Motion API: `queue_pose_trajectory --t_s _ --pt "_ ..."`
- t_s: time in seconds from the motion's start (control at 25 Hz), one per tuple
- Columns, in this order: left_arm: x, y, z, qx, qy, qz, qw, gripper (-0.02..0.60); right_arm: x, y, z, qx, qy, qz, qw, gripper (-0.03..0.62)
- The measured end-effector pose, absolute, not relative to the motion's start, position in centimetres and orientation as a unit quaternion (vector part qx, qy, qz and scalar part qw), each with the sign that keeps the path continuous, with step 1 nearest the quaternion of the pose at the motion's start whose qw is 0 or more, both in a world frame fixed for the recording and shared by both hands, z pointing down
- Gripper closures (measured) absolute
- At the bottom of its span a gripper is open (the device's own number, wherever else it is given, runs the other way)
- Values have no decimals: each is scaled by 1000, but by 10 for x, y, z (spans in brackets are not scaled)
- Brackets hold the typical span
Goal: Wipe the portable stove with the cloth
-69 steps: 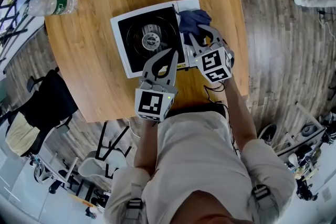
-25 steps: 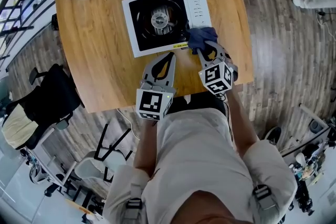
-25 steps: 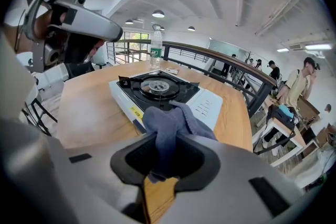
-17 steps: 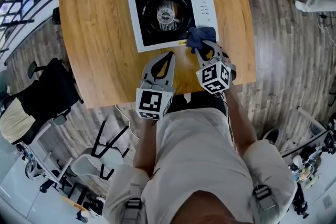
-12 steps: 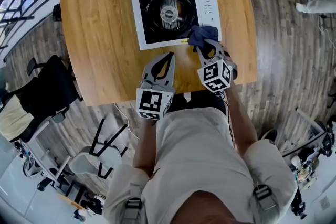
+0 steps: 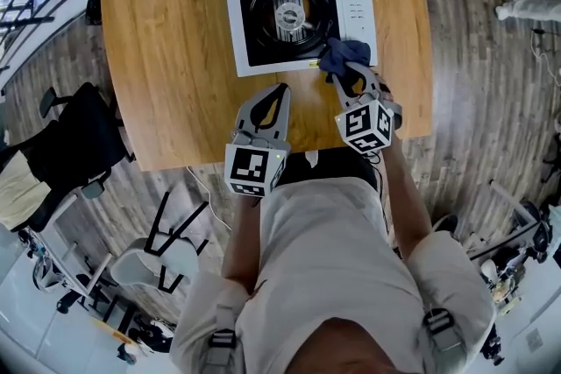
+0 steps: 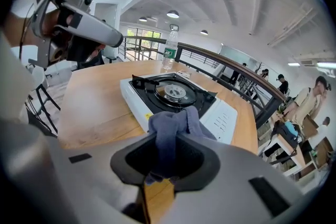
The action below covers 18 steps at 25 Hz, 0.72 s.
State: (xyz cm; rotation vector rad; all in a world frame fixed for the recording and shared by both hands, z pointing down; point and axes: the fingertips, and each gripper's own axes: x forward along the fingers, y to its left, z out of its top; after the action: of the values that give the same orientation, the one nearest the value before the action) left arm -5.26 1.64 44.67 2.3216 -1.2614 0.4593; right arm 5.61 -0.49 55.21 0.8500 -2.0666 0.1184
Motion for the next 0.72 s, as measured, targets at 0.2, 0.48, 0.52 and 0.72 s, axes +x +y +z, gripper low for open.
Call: queue_pose_trajectory --t_s 0.2,0.48,0.52,0.72 --pt "-54 17 450 844 -456 165 230 566 55 -5 552 341 -833 43 434 499" --pt "-54 18 453 844 -454 165 235 567 48 -5 553 319 -842 34 433 499" --pt "-54 18 453 844 -454 164 235 566 47 -5 552 318 -843 33 433 499" --pt "-61 16 455 840 -460 165 238 567 44 -4 551 308 -844 20 439 499"
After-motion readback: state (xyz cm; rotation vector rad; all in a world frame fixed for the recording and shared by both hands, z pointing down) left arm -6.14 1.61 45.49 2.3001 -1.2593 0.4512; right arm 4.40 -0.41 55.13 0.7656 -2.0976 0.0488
